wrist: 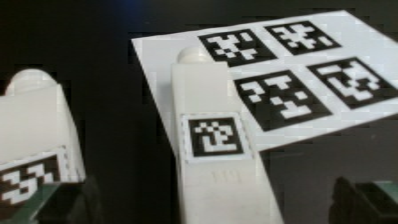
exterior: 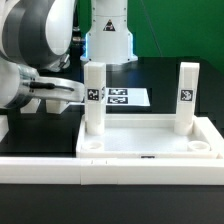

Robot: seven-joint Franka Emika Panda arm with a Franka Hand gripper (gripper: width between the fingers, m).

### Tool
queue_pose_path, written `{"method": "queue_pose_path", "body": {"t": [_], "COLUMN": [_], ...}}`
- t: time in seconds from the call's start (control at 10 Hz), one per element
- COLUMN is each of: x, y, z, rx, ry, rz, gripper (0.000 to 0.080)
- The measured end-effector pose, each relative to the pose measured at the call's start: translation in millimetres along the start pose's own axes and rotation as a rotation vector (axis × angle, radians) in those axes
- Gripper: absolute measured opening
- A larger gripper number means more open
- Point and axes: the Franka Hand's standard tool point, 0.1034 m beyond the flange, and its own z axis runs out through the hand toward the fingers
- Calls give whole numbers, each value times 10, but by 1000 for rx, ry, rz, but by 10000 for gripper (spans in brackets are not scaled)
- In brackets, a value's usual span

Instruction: Assemble desk

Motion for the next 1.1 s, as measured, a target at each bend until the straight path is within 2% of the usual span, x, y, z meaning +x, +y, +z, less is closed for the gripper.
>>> {"method": "queue_pose_path", "body": {"t": [0.2,1.1], "x": [-27,-24], "y": [47,51], "z": [11,6], "rx": [14,13], "ry": [-7,-4], "rz": [-28,-24], "gripper": [648,648]}}
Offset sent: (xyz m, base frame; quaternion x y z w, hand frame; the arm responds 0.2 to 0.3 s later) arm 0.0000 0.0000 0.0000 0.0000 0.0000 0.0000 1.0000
